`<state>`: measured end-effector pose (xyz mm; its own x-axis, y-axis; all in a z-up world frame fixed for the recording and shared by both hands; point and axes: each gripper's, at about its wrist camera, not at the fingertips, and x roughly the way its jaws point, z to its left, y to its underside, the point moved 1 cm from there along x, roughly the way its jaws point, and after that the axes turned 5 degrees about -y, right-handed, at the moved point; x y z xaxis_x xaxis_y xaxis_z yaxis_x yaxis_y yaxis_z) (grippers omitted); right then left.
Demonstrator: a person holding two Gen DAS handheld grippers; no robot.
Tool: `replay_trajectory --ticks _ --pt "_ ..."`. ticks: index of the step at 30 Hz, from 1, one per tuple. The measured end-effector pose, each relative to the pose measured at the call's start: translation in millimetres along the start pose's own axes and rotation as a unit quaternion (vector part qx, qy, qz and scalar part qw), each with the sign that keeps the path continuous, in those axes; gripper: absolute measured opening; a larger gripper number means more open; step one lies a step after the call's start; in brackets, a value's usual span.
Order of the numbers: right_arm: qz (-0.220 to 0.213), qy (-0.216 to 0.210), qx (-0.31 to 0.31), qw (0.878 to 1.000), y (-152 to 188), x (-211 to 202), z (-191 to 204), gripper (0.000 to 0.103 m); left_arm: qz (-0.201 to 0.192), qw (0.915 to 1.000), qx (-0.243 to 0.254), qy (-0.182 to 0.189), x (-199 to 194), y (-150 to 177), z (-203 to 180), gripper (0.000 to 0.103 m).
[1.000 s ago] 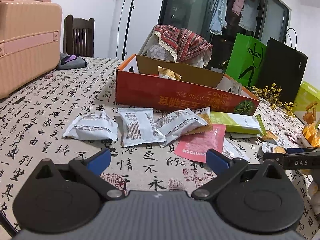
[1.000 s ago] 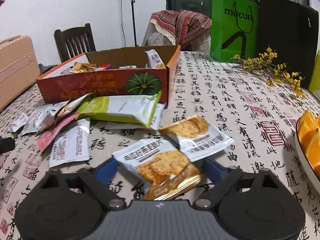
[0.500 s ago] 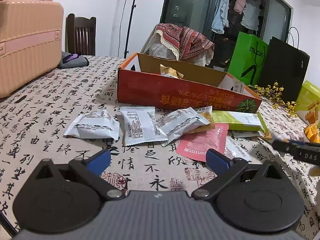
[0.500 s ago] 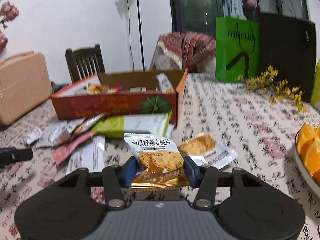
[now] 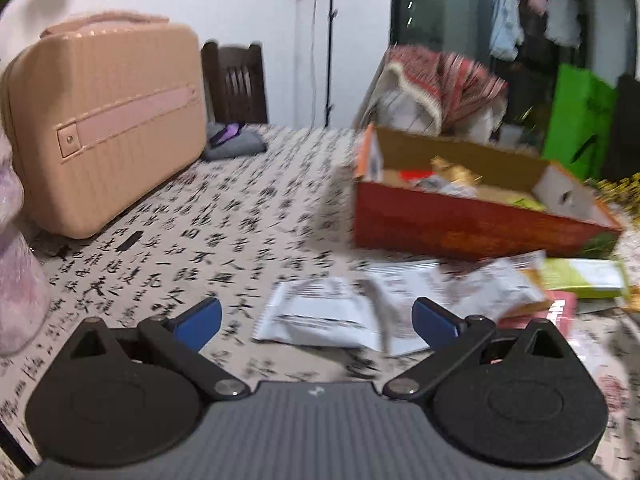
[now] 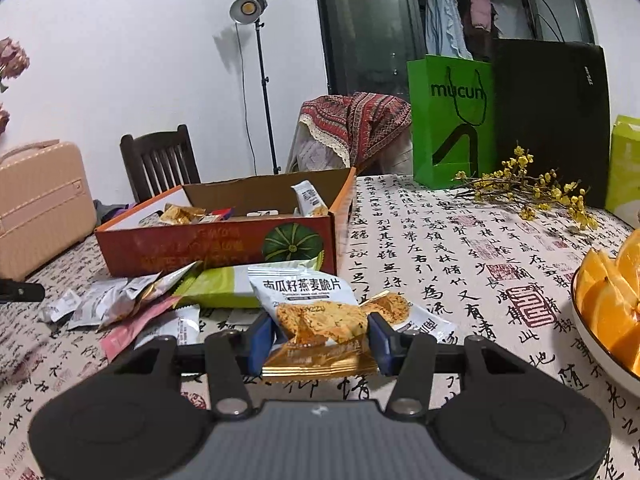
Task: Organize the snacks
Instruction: 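Grasp a white packet with the left gripper while the right holds the biscuit packet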
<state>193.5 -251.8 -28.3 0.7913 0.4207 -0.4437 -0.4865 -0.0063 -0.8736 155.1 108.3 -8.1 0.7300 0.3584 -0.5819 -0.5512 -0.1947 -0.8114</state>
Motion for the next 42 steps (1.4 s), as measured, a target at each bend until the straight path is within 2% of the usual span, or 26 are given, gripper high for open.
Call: replay_trajectory --ticks 6,11,14,15,16,20,30,42 --pt "-0.003 0.004 0.015 1.0 0.5 -0.6 -4.4 0.05 0.059 0.9981 0.008 -0.012 43.9 -8.0 2.0 0.103" --pt "-0.002 0.006 0.019 1.0 1.0 -0.4 -5.4 0.05 0.076 0.9971 -0.002 -0.01 63.0 -1.3 0.7 0.102" --pt "-0.001 0.006 0.019 1.0 1.0 0.1 -5.2 0.05 0.061 0.9981 0.004 -0.006 58.7 0.2 -2.2 0.087" --pt "0.0 0.006 0.02 1.0 0.9 0.5 -5.3 0.05 0.057 0.9984 0.006 -0.005 55.7 -0.1 -4.1 0.074" --pt "0.001 0.006 0.02 1.0 1.1 0.8 -5.4 0.05 0.052 0.9986 0.009 -0.002 52.8 0.1 -5.4 0.067" --pt "0.002 0.007 0.022 1.0 0.8 1.2 -5.7 0.05 0.041 0.999 0.01 0.011 45.4 2.4 -8.2 0.057" --pt "0.003 0.009 0.02 1.0 0.7 1.7 -5.4 0.05 0.004 0.9999 -0.004 0.016 18.2 4.8 -2.4 0.054" --pt "-0.023 0.011 -0.001 1.0 -9.1 -8.3 5.9 0.05 -0.044 0.9974 -0.01 0.057 -23.5 -5.8 -17.9 0.055"
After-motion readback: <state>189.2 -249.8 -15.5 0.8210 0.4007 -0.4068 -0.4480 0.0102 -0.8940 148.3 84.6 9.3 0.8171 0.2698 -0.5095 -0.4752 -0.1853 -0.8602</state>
